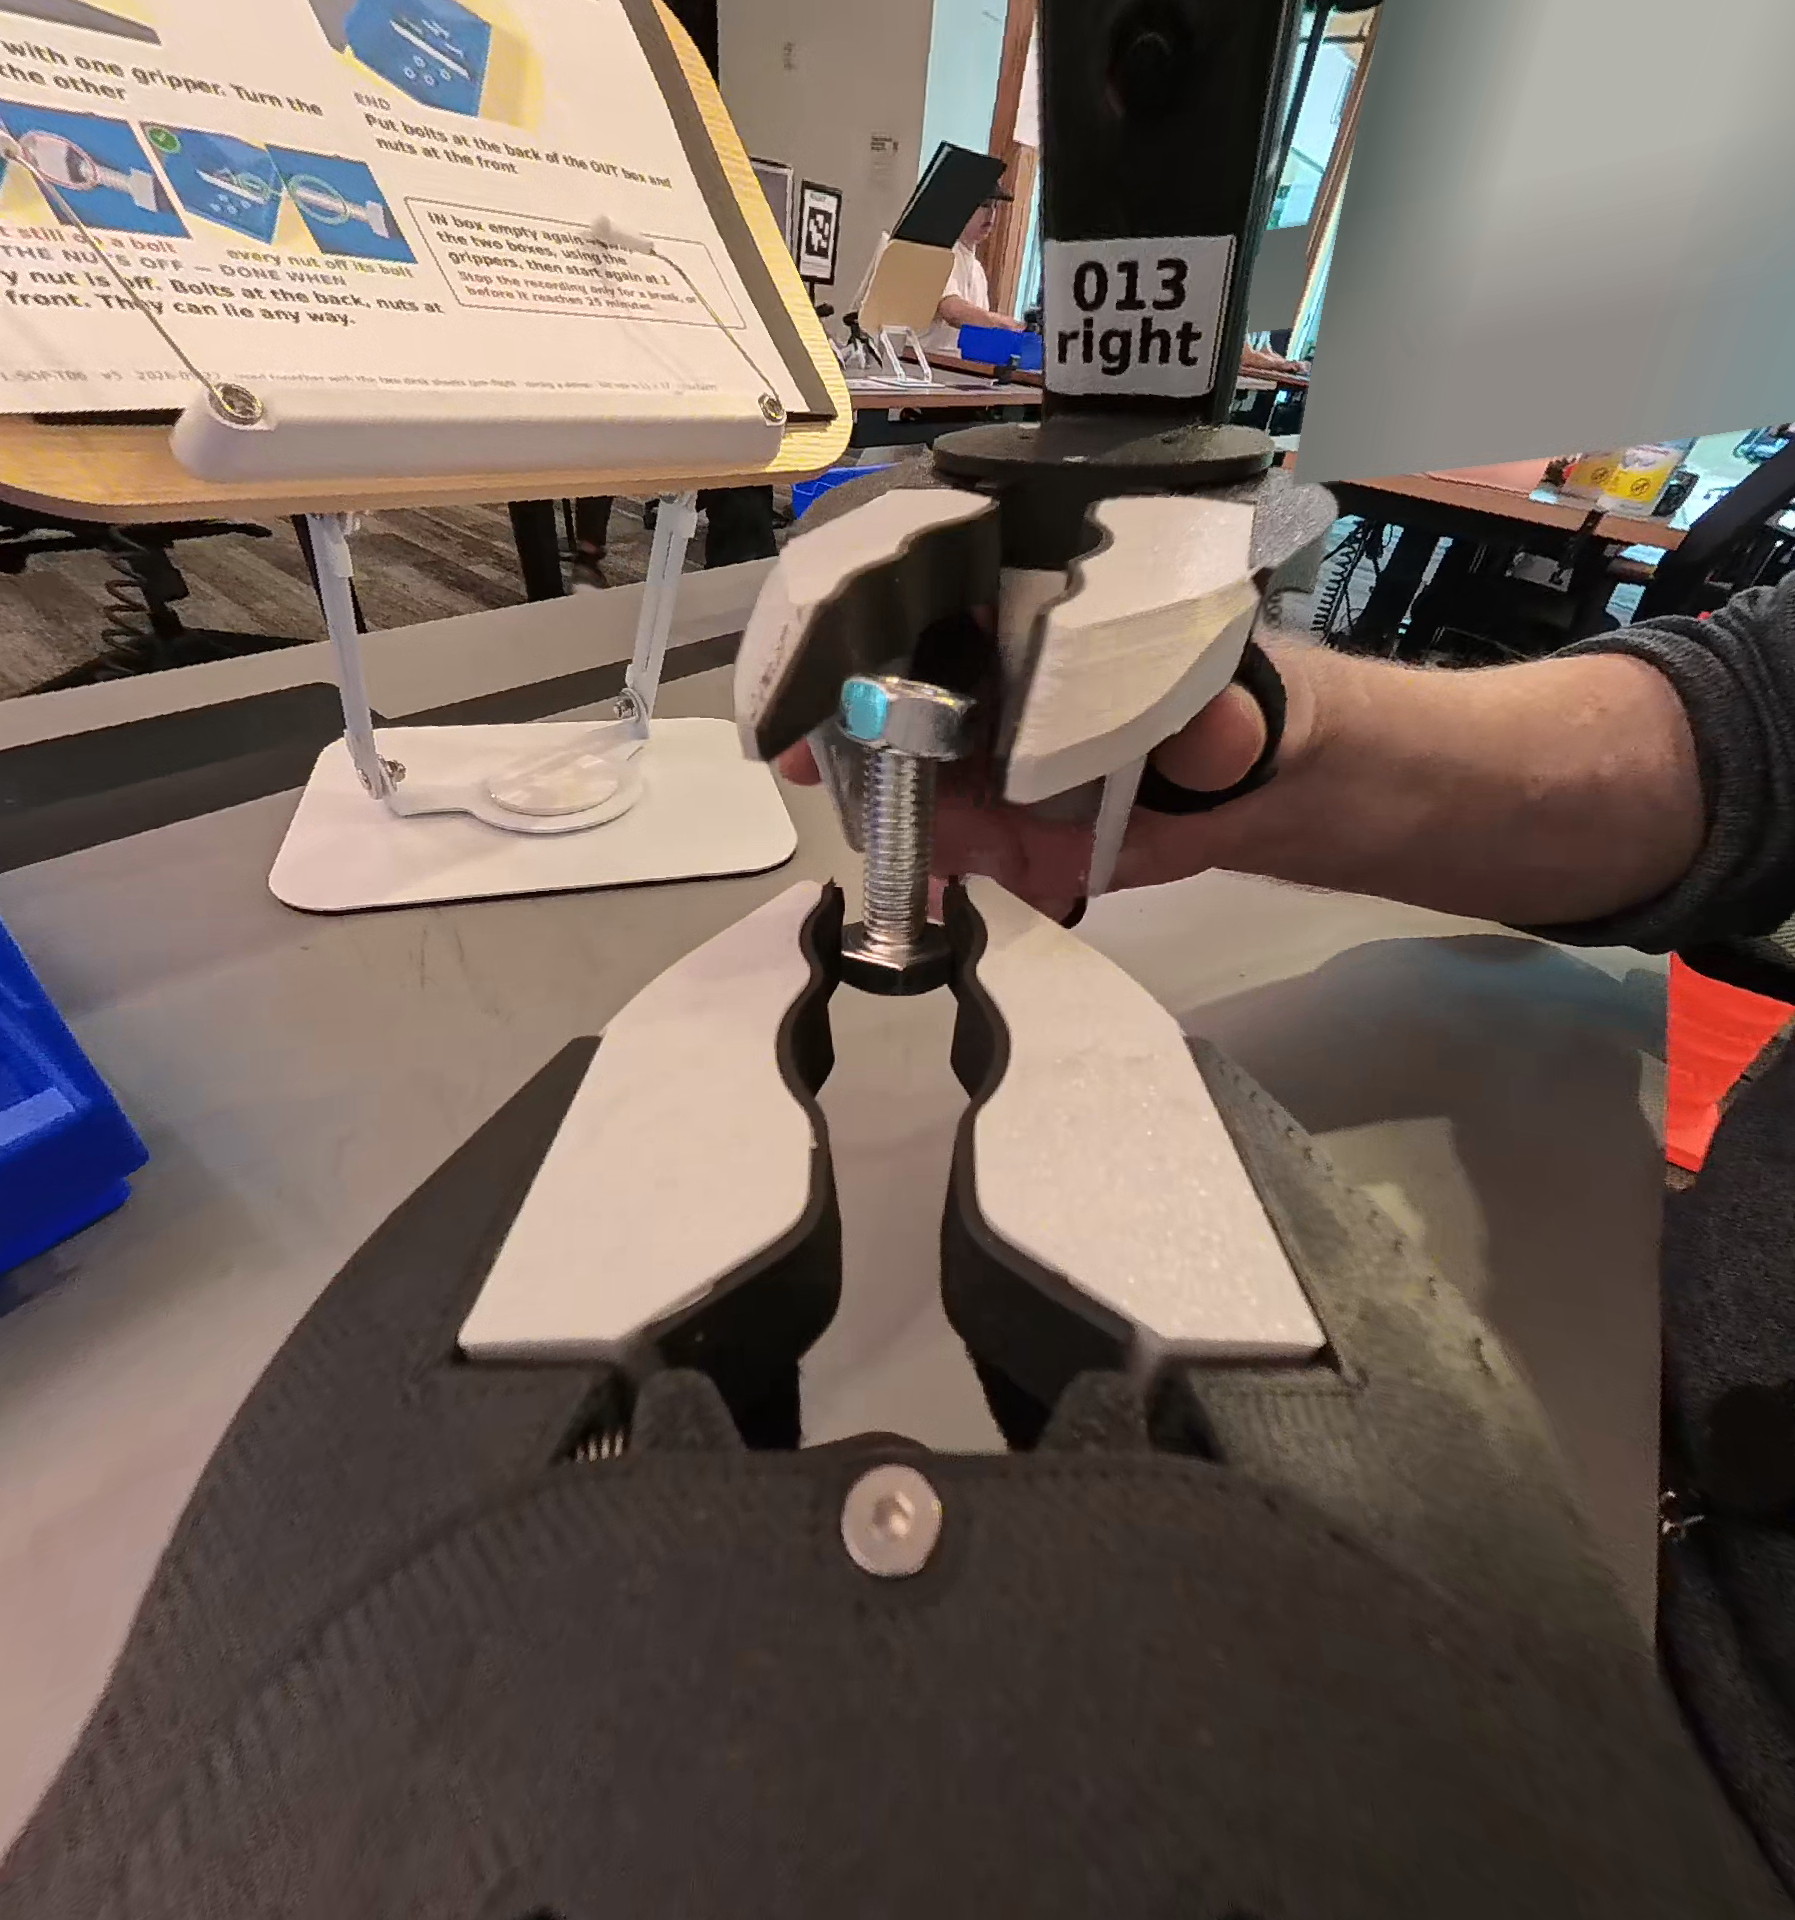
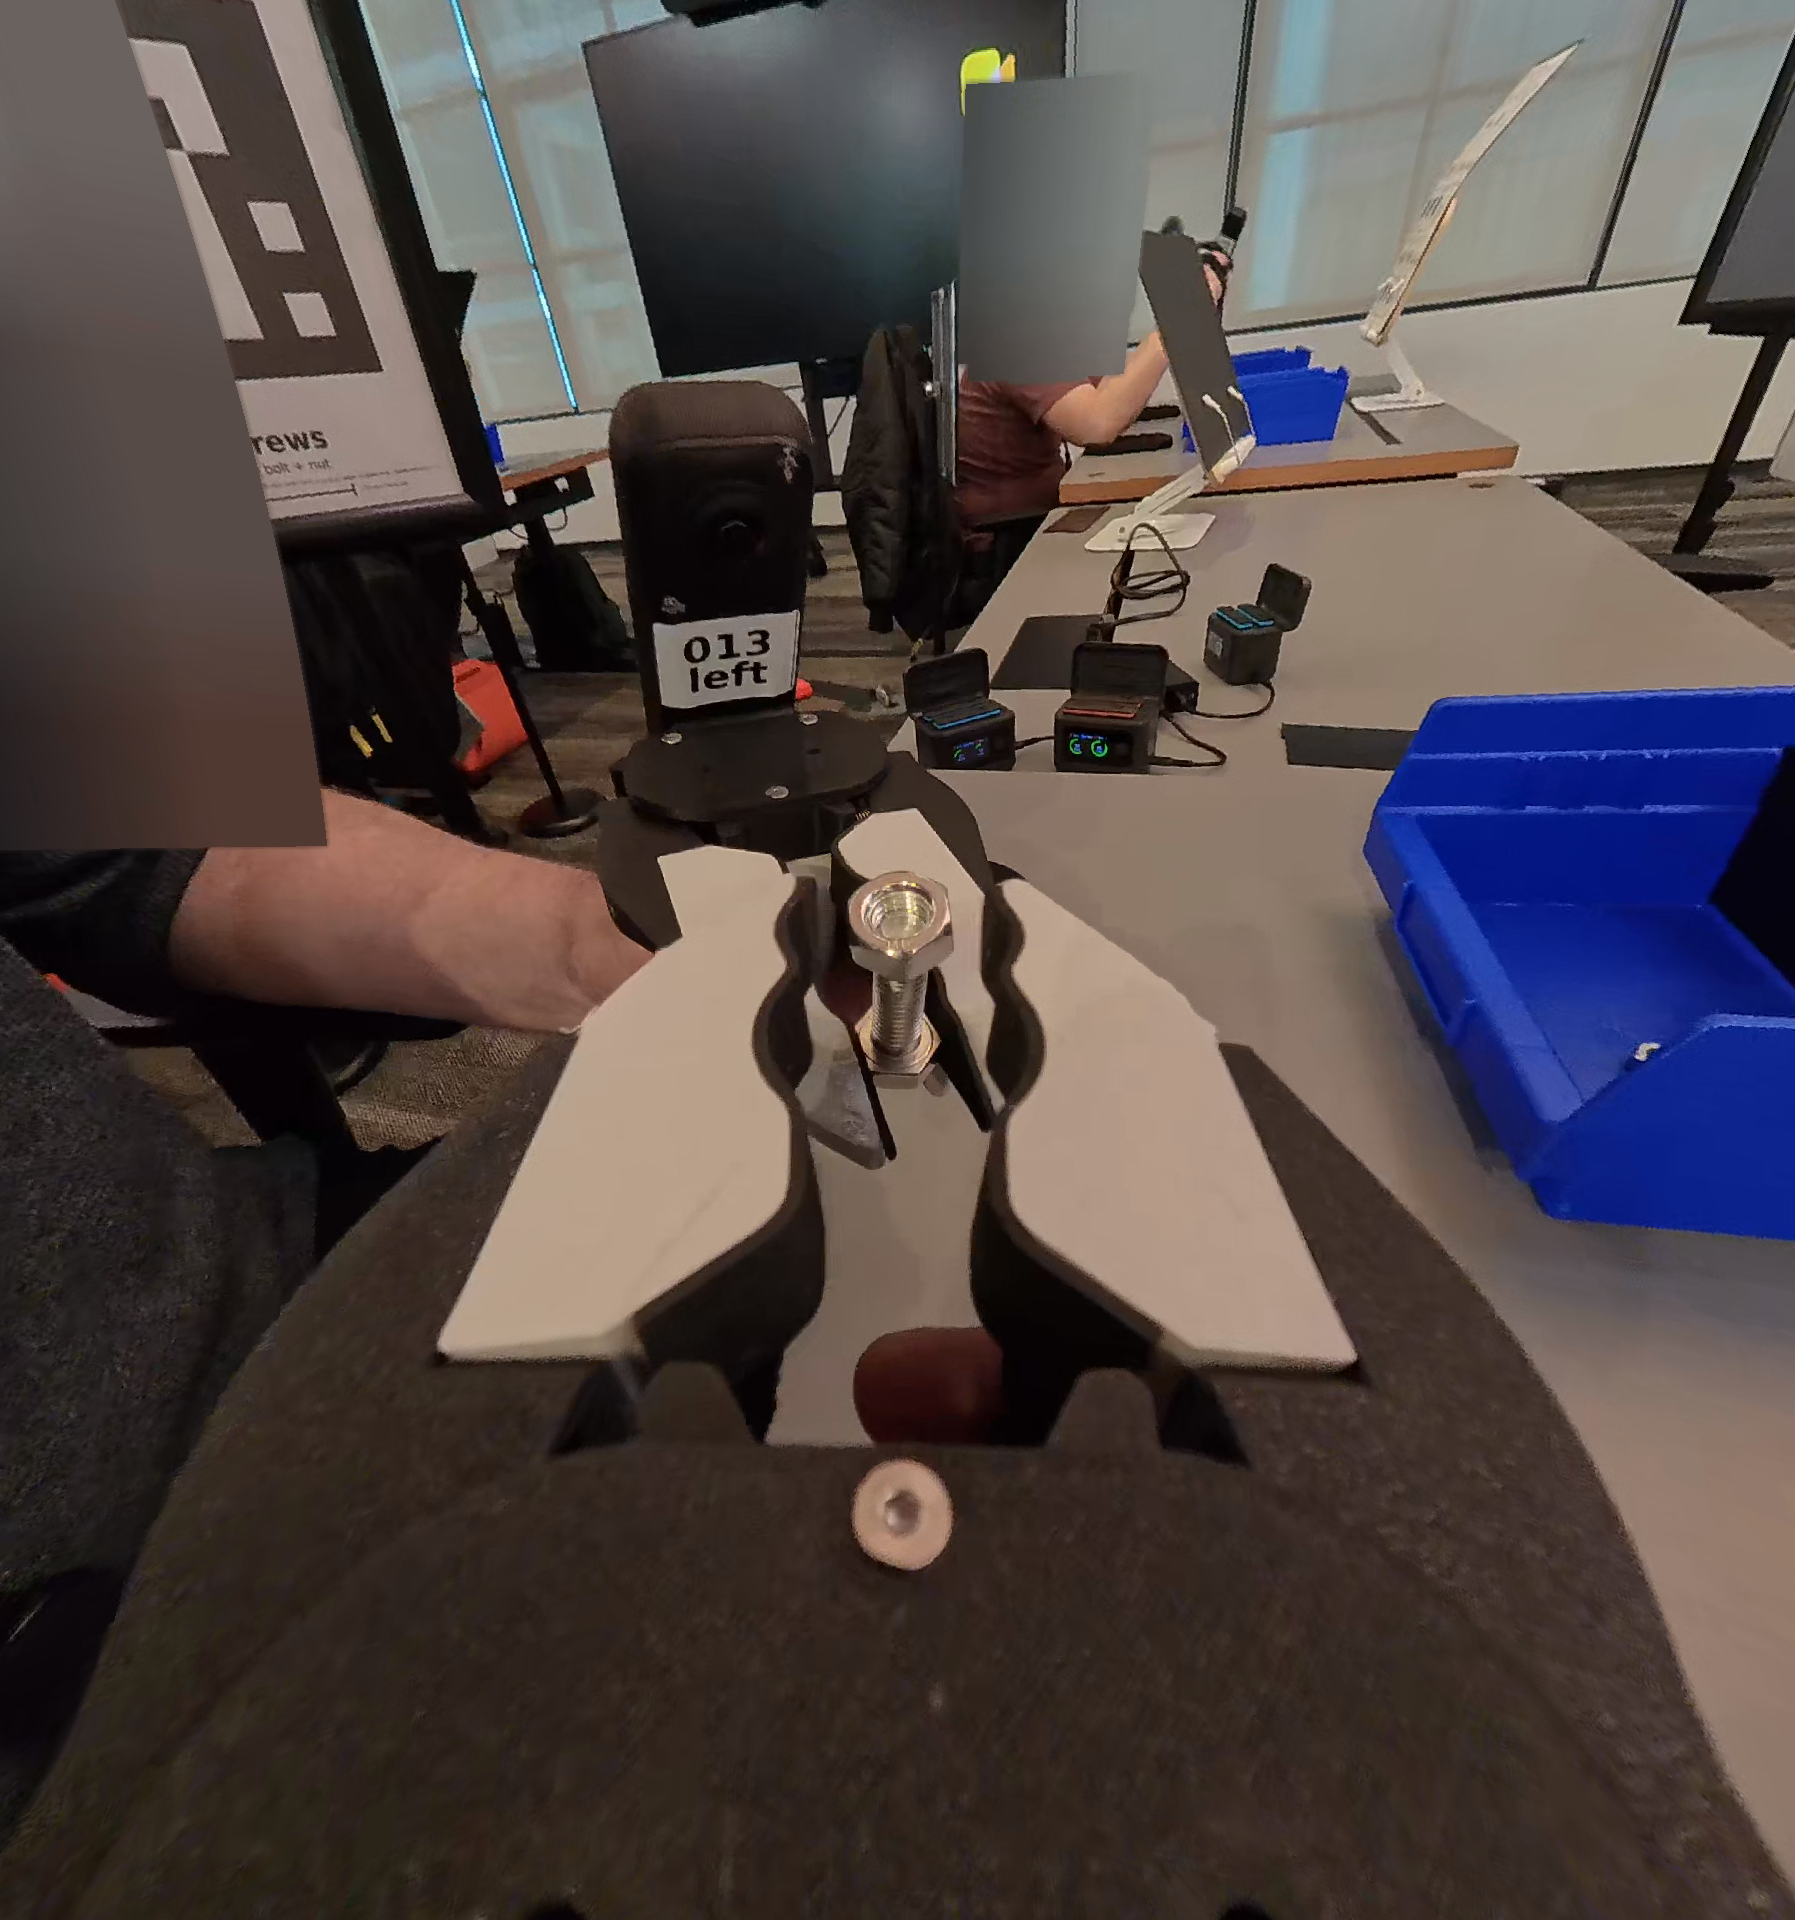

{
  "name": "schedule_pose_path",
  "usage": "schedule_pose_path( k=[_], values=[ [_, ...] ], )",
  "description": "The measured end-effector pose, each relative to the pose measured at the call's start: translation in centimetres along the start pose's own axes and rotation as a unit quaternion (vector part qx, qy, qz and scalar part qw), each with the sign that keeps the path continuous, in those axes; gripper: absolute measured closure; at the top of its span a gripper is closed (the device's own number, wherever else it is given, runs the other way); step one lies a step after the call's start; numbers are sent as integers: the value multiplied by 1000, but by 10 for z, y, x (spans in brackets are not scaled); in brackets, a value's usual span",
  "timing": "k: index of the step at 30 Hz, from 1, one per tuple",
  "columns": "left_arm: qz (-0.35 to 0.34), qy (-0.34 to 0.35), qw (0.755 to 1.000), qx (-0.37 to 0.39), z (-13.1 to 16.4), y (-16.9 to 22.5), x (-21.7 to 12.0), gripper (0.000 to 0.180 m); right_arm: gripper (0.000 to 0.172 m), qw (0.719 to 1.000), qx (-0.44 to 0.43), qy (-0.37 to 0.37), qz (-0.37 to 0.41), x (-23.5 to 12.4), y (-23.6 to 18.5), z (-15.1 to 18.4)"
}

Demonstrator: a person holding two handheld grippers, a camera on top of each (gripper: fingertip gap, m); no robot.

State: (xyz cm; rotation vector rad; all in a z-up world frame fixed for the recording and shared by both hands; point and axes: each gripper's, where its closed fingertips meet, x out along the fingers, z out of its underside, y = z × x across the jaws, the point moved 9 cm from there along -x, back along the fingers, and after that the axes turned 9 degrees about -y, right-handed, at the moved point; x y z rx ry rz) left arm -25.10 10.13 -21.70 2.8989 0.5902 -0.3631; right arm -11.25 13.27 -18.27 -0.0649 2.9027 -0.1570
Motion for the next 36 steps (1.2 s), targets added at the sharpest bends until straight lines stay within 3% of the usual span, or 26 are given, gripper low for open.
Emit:
schedule_pose_path(
  k=[6,32,36],
  values=[
    [37,14,999,-15,-1,2,0,162,119,998,-10,27,-51,2,0,-1],
    [51,30,998,-38,0,-3,-3,162,126,999,-28,32,-31,-6,-6,4],
    [53,28,997,-38,1,-3,-2,162,121,998,-28,44,-37,-1,-4,-2]
  ],
)
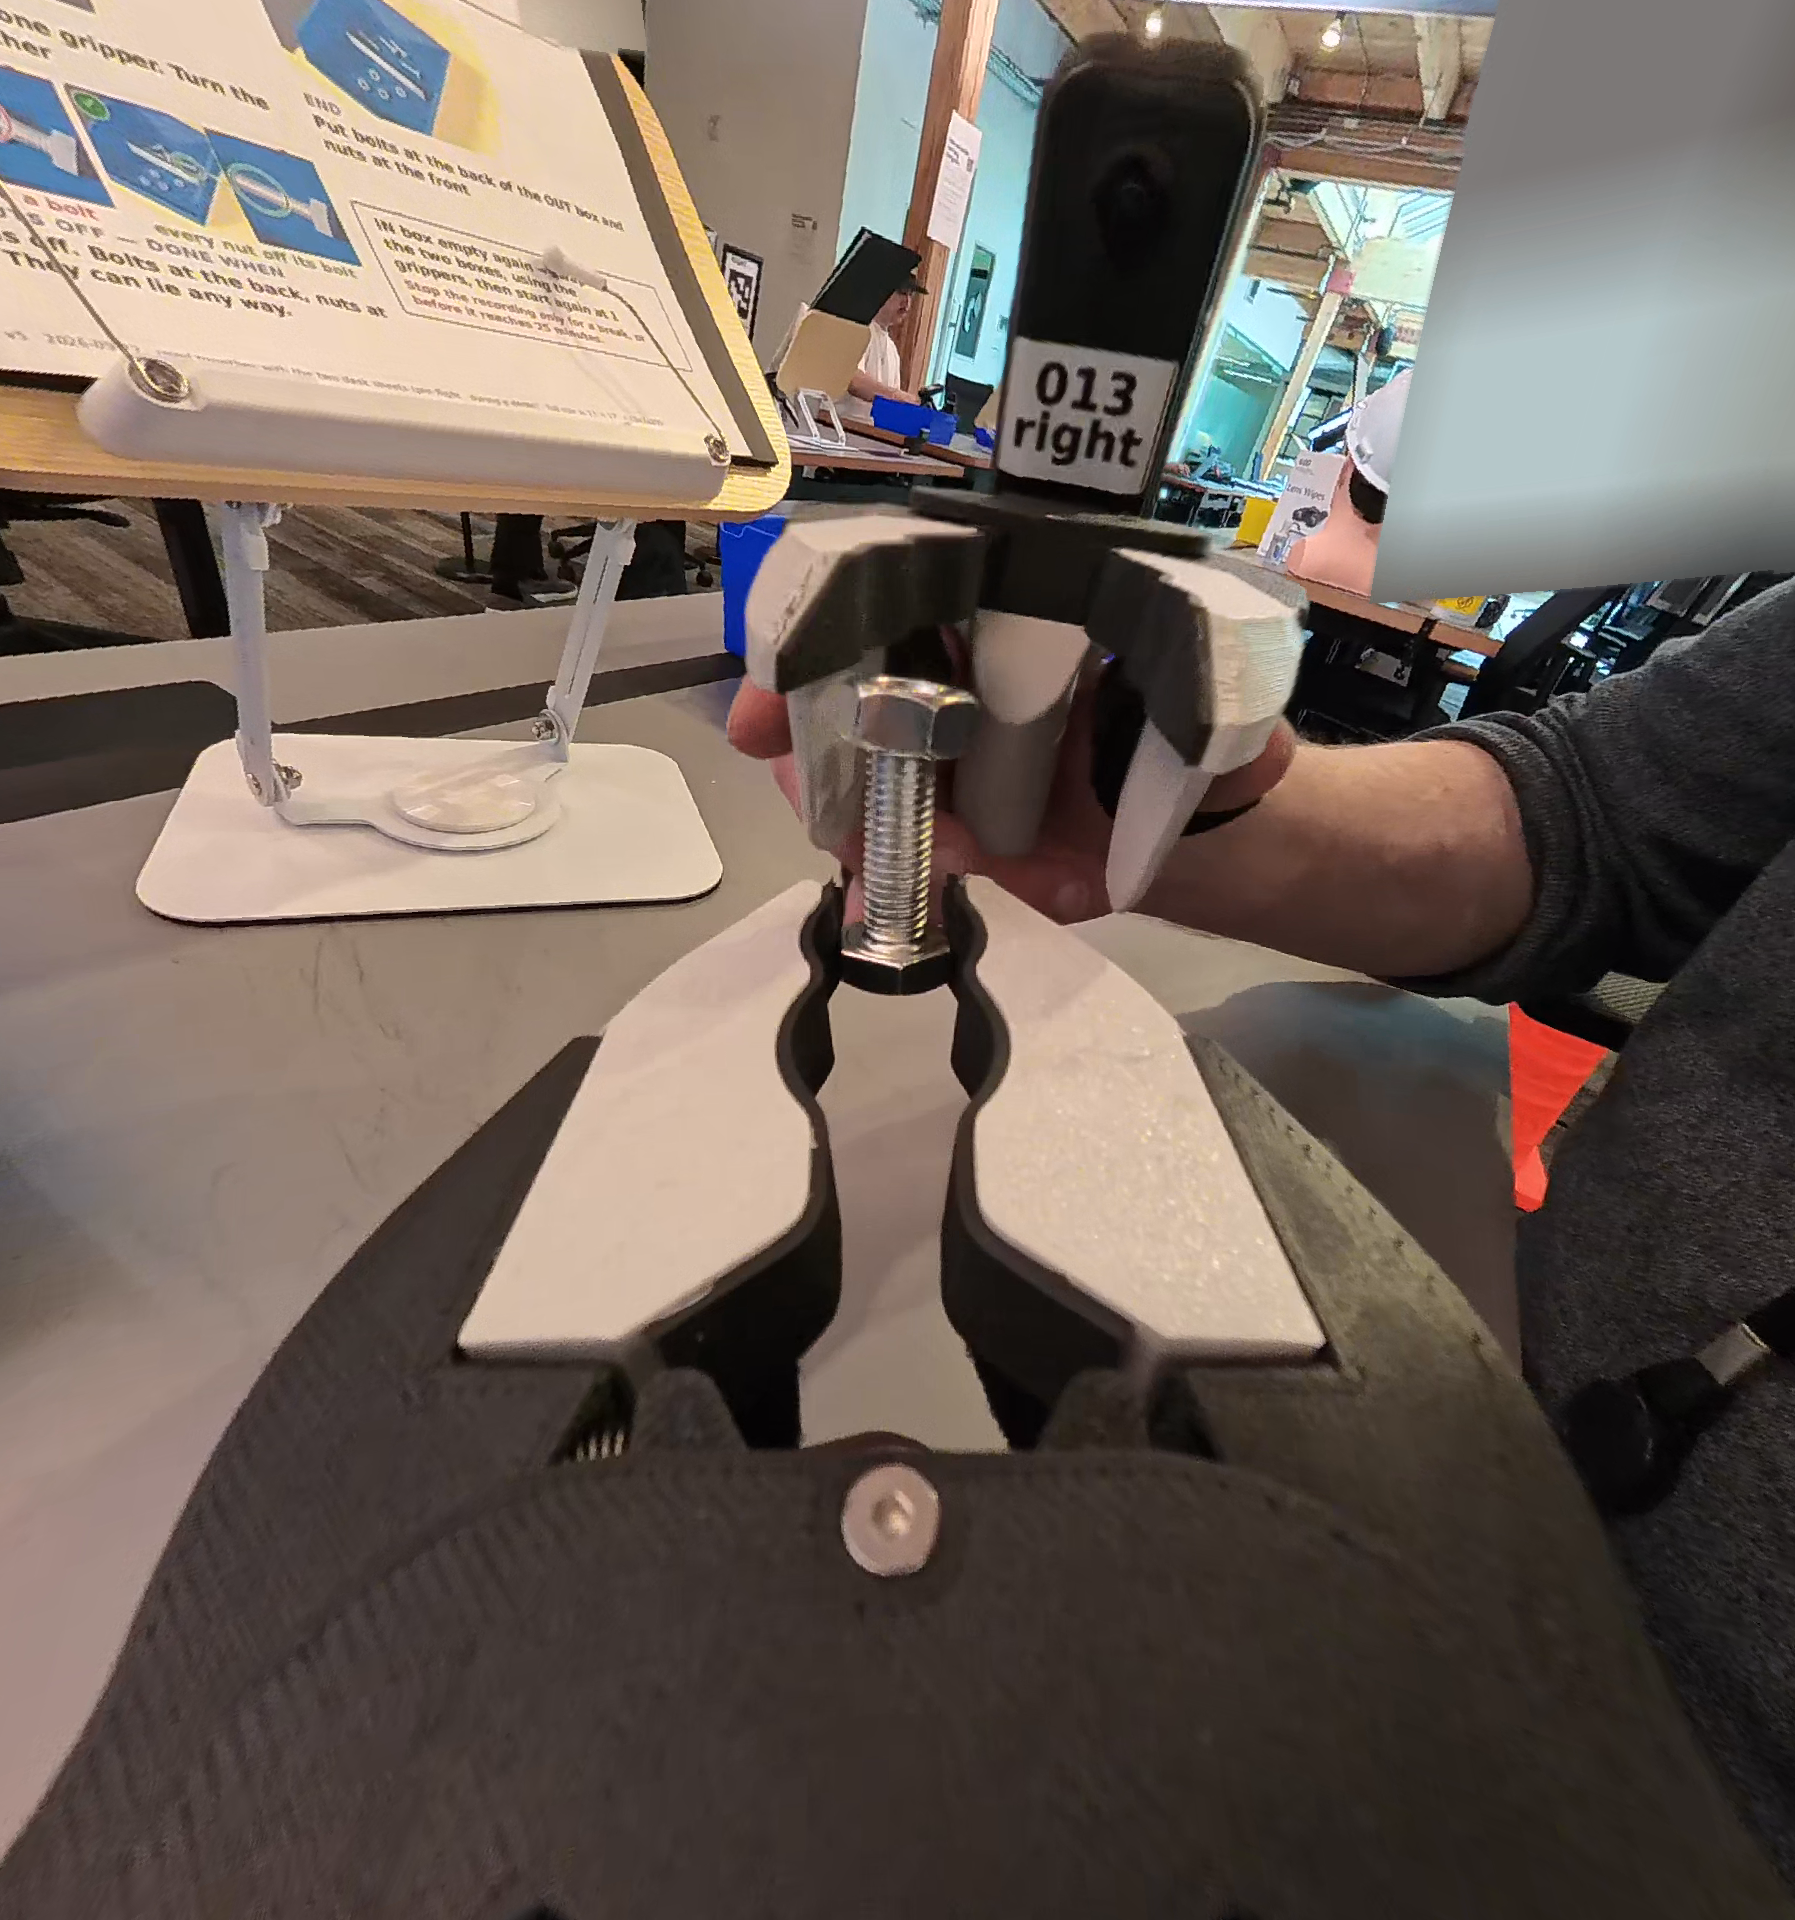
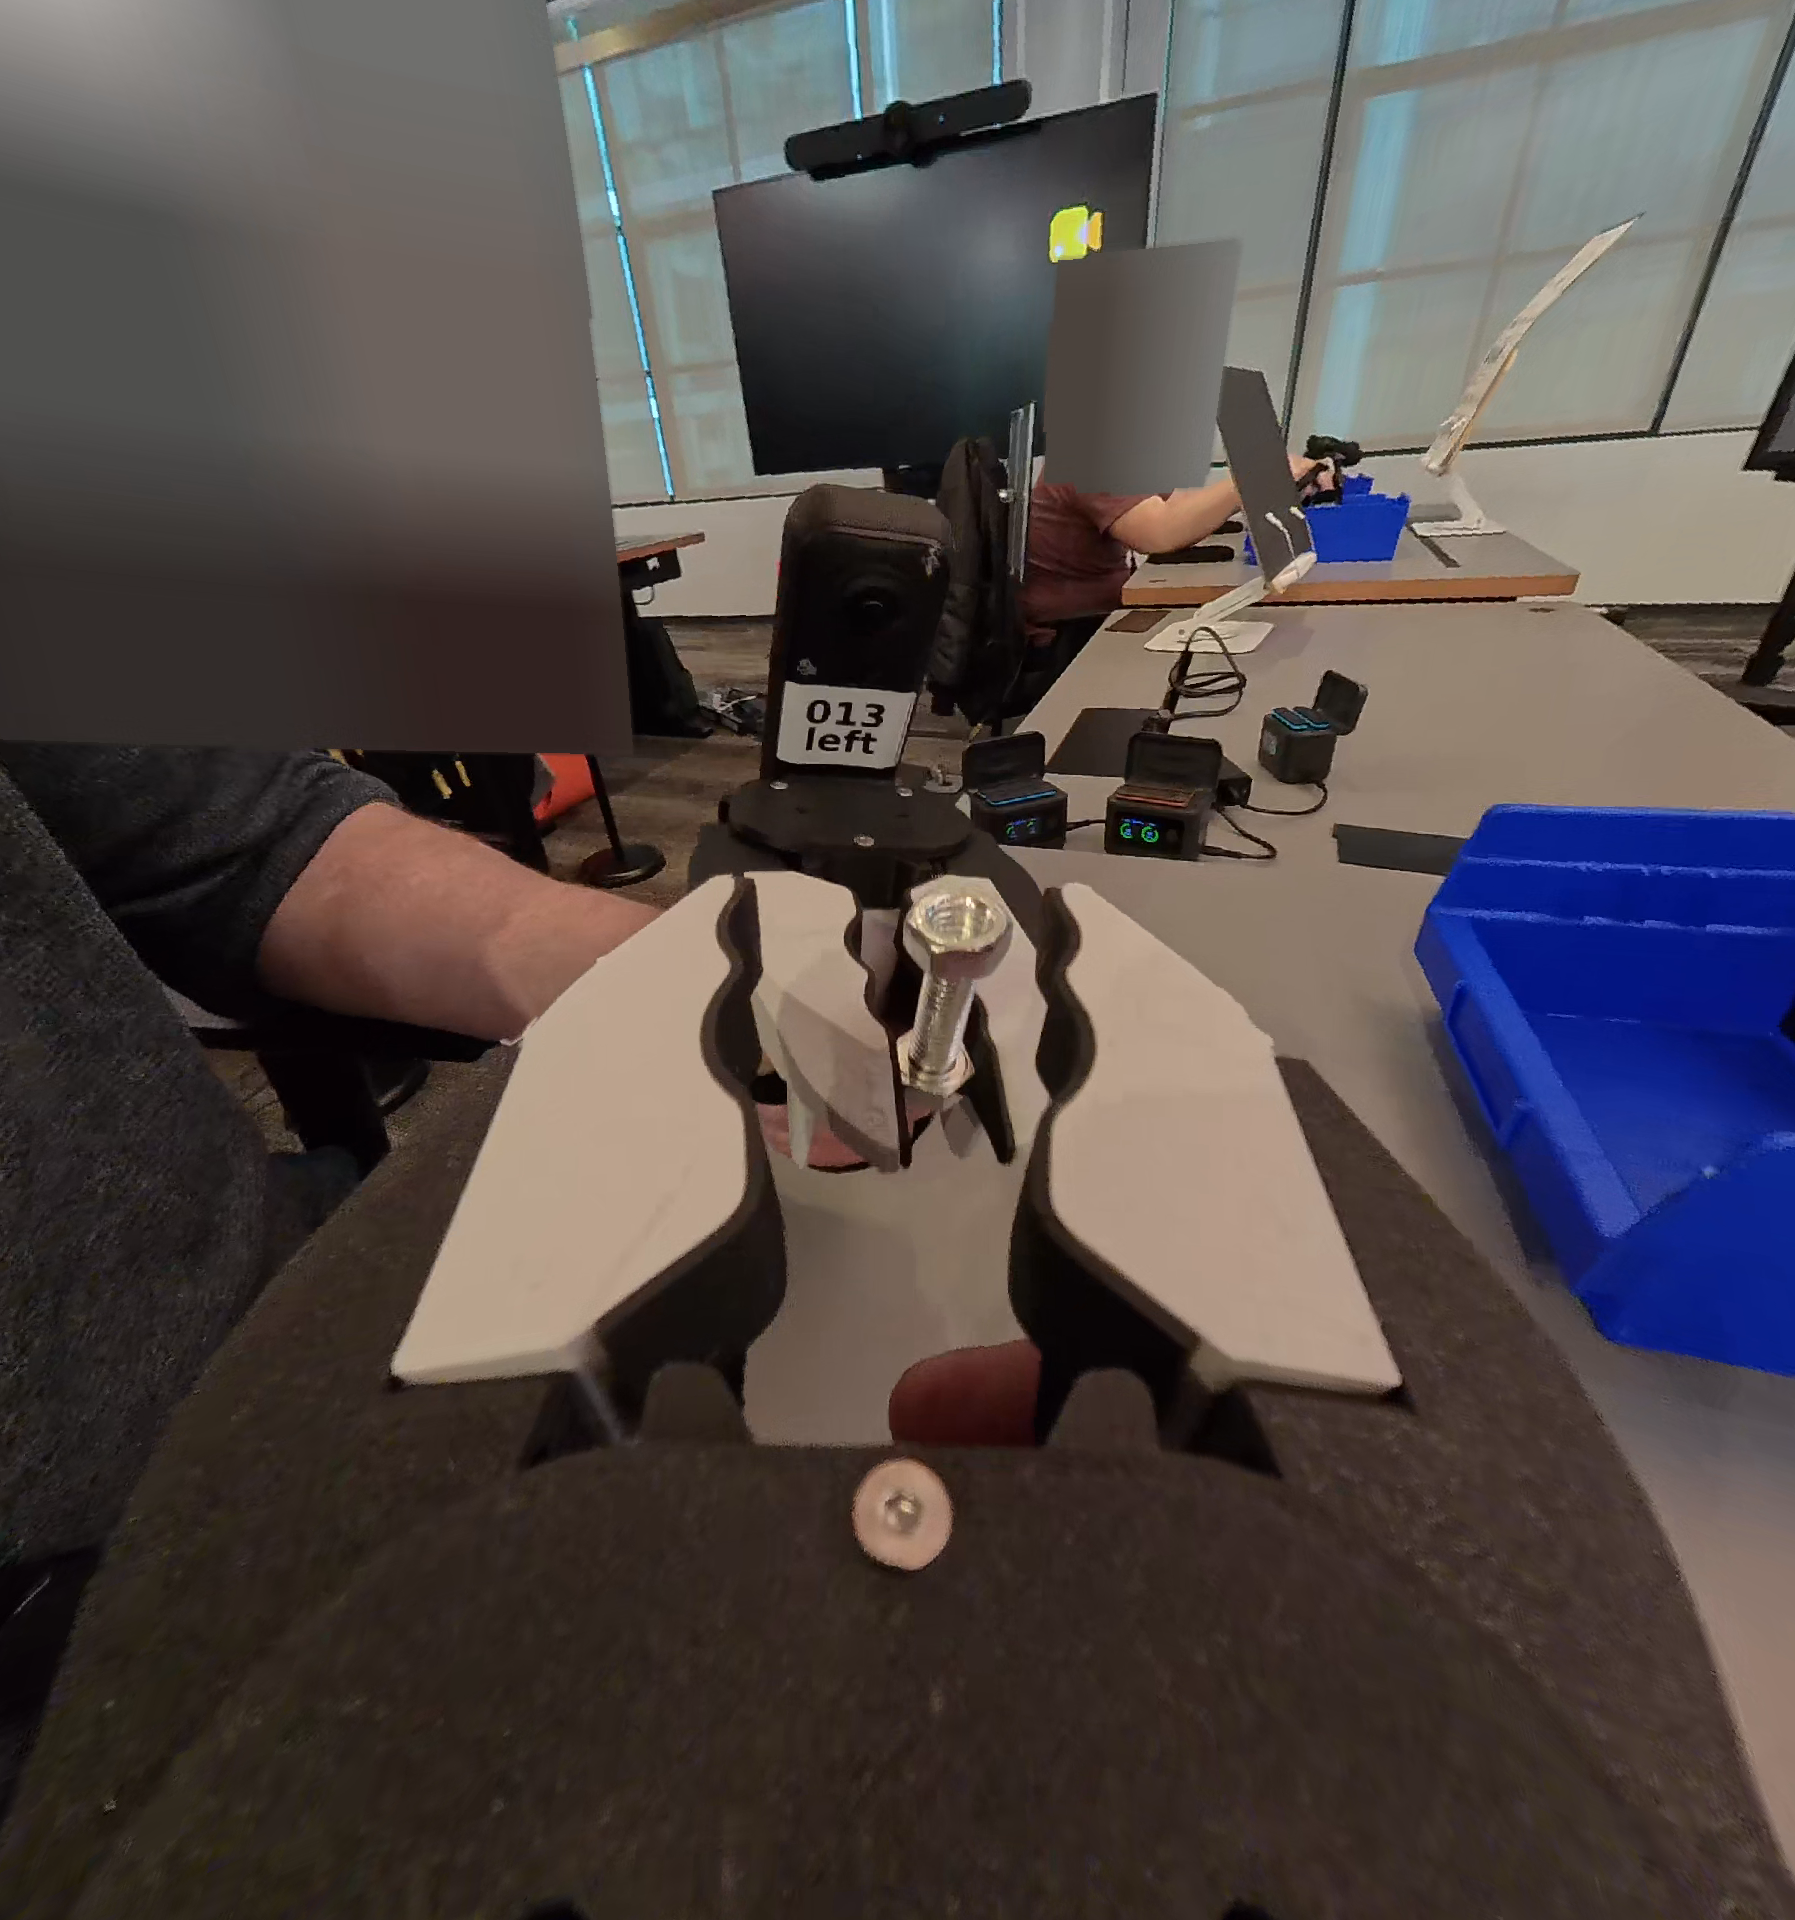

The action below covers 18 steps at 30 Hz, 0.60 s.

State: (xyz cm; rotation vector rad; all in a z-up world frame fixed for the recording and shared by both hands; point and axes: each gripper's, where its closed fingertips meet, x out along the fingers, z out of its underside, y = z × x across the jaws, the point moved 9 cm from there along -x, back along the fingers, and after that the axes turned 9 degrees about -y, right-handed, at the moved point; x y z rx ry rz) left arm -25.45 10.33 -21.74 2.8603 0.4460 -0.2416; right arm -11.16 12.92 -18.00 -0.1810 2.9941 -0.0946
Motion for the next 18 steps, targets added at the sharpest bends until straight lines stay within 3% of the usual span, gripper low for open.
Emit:
schedule_pose_path(
  k=[5,13,18],
  values=[
    [-6,-1,1000,4,-1,1,-1,162,122,1000,-3,-4,-18,9,-1,-1],
    [-5,7,1000,-2,-2,-1,-3,162,130,1000,-6,-4,4,-10,-5,4],
    [0,2,1000,0,-1,0,0,162,112,1000,0,1,10,-3,-1,3]
  ],
)
